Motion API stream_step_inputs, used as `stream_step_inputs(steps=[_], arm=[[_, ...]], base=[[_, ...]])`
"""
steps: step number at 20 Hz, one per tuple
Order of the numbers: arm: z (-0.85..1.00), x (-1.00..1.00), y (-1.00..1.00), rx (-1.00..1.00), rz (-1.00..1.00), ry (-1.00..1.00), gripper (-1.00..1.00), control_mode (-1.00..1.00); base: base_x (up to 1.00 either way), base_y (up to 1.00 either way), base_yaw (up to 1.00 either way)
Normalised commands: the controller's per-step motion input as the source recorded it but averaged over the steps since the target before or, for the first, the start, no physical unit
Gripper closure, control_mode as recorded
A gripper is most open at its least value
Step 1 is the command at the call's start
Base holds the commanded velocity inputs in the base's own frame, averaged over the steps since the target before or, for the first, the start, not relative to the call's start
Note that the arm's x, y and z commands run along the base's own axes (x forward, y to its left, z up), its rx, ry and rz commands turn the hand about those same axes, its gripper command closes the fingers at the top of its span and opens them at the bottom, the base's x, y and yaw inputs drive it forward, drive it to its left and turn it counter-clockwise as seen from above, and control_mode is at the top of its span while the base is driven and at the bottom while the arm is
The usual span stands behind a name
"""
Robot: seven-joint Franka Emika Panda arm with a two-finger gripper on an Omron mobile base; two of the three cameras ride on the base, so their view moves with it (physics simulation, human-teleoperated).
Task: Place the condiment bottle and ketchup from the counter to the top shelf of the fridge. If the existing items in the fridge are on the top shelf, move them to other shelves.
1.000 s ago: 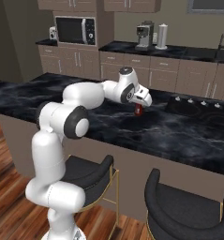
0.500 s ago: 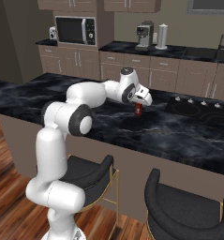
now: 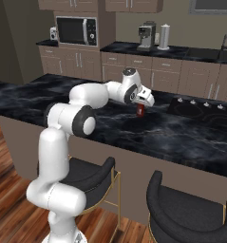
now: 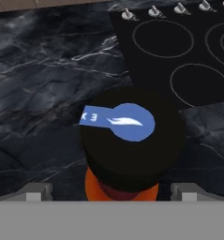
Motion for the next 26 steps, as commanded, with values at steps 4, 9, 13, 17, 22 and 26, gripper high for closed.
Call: stream_step_inputs(steps=[4, 9, 13, 17, 22, 26], arm=[[0.00, 0.00, -0.07, 0.00, 0.00, 0.00, 1.00, -1.00], [0.00, 0.00, -0.10, 0.00, 0.00, -0.01, 1.00, -1.00], [0.00, 0.00, 0.00, 0.00, 0.00, 0.00, 1.00, -1.00], [0.09, -0.10, 0.00, 0.00, 0.00, 0.00, 1.00, -1.00], [0.70, -0.67, 0.00, 0.00, 0.00, 0.00, 1.00, -1.00], [0.92, -0.99, 0.00, 0.00, 0.02, 0.00, 1.00, -1.00]], base=[[0.00, 0.00, 0.00], [0.00, 0.00, 0.00], [0.00, 0.00, 0.00], [0.00, 0.00, 0.00], [0.00, 0.00, 0.00], [0.00, 0.00, 0.00]])
